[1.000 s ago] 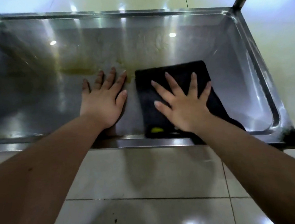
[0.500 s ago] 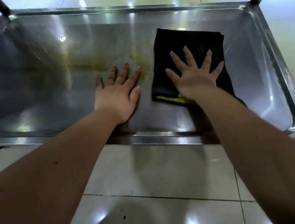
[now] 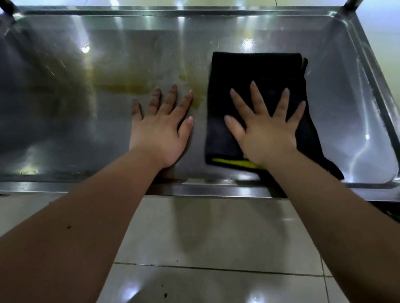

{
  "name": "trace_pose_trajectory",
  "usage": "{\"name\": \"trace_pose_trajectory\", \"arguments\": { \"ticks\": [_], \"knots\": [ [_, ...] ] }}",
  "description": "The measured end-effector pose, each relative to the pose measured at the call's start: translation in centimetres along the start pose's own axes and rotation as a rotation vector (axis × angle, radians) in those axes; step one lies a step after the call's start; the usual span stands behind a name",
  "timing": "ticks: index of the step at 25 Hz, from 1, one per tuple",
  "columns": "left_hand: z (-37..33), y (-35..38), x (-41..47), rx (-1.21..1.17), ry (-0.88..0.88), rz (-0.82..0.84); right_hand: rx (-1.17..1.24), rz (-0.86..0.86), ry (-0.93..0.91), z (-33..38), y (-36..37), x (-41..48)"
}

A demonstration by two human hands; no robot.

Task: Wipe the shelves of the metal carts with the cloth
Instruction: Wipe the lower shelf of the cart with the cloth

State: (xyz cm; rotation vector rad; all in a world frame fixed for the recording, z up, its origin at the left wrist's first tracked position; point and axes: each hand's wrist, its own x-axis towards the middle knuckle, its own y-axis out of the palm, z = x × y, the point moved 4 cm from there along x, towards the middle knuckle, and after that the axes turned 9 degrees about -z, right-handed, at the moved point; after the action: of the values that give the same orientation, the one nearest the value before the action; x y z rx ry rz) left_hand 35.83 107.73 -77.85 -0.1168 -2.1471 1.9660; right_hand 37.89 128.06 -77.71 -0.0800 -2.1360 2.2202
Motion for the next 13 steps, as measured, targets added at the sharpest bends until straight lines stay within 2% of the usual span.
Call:
{"name": "trace_pose_trajectory", "arguments": {
  "ticks": [3,6,13],
  "knots": [
    [-0.1,0.0,0.0,0.005,-0.003,0.014,0.041,0.019,0.042,0.3,-0.3,4.7],
    [-0.1,-0.1,0.1,0.009,-0.003,0.028,0.040,0.015,0.047,0.6,-0.3,5.6],
    [-0.3,-0.1,0.2,-0.003,-0.001,0.048,0.044,0.076,-0.003,0.7,-0.6,-3.9]
  ]
}}
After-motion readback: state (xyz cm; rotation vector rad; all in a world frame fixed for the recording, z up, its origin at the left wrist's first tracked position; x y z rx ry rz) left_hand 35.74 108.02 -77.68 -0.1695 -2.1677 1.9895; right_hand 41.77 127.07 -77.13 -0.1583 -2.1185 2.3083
